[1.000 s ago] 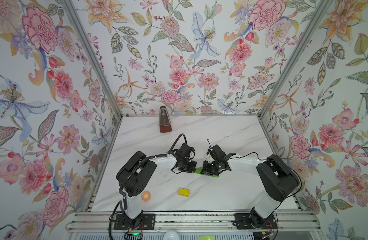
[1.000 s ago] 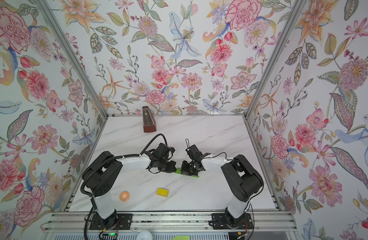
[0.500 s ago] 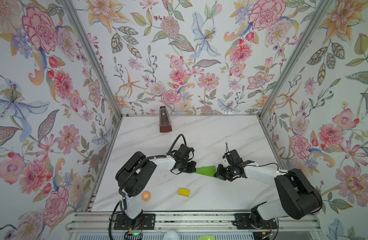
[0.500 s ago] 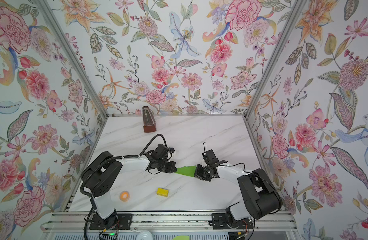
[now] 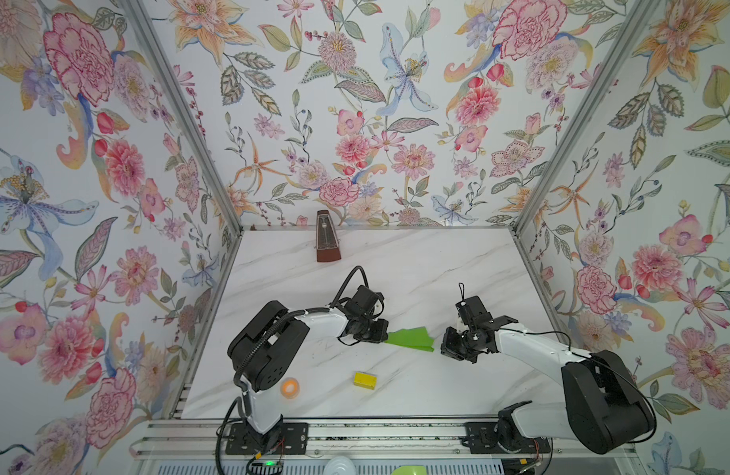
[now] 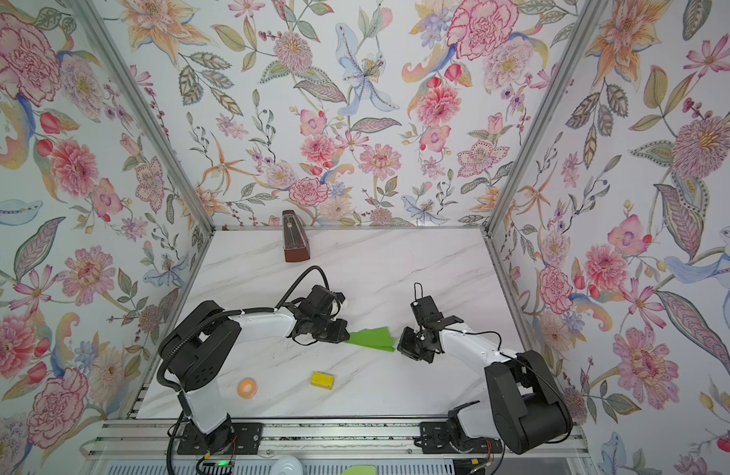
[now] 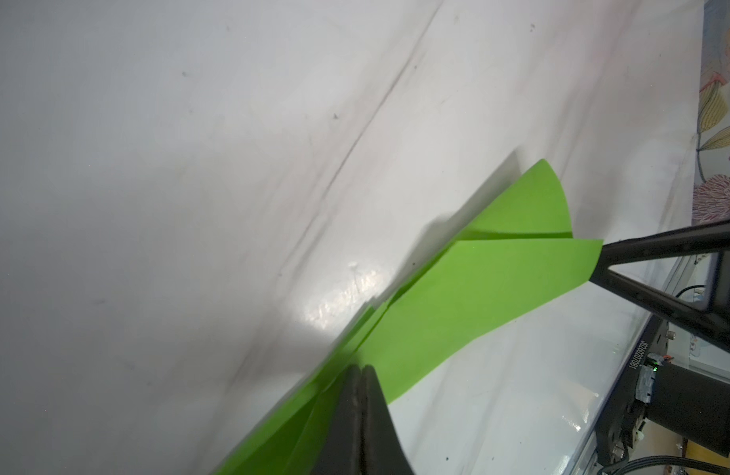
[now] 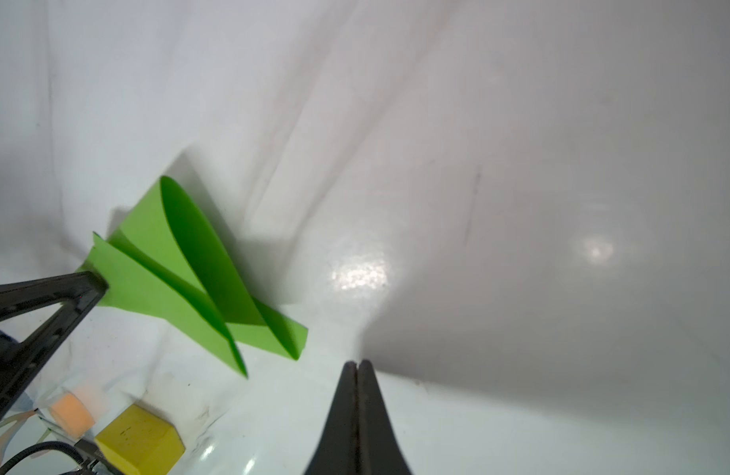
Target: Fold a paper plane with a square sheet of paper (fold left side to right side)
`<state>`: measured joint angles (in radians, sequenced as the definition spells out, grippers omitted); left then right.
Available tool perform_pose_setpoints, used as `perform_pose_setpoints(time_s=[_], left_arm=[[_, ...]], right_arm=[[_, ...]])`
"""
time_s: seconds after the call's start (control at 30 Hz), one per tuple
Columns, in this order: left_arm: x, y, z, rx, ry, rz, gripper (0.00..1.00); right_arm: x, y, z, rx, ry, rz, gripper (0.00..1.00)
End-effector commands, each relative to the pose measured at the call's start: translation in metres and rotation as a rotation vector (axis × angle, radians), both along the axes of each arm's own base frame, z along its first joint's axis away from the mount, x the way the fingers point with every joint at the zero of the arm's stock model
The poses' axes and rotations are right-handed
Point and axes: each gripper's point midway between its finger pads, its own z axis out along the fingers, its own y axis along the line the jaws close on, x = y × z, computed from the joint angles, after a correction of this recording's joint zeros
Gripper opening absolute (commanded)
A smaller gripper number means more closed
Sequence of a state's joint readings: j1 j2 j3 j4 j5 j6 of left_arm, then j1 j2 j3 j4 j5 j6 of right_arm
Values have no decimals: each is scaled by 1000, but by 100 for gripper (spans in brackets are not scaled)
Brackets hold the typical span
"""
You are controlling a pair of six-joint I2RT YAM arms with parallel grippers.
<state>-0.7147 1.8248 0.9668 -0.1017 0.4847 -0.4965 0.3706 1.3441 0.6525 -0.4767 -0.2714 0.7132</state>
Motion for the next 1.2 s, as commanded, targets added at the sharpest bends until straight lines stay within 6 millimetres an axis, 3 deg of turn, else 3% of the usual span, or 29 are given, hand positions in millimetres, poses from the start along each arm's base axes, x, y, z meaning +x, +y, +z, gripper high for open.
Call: perform_pose_setpoints(time_s=[0.0, 0.13, 0.23, 0.5, 0.67, 0.8, 1.03, 1.17], left_arm=[[3, 1, 30, -18, -67, 16, 12], [19, -4, 74, -69, -195, 16, 24], [27, 0, 90, -62, -270, 31, 30], [44, 23, 94, -32, -318, 85, 38], [52, 36, 89, -5, -330, 122, 40], [55, 37, 88, -4, -337, 120, 41], [50, 35, 79, -6, -314, 88, 41], [43, 31, 71, -26, -278, 65, 41]], right_arm=[[23, 9, 40, 25, -116, 49, 11], [48, 33, 74, 126, -239, 119, 25], [58, 52, 85, 199, -259, 169, 33], [63, 97, 62, 235, -163, 284, 38], [49, 118, 43, 207, -111, 337, 39], [18, 131, 29, 181, -65, 381, 40], [-38, 129, 5, 139, -26, 388, 45], [-49, 125, 5, 125, -37, 354, 50]])
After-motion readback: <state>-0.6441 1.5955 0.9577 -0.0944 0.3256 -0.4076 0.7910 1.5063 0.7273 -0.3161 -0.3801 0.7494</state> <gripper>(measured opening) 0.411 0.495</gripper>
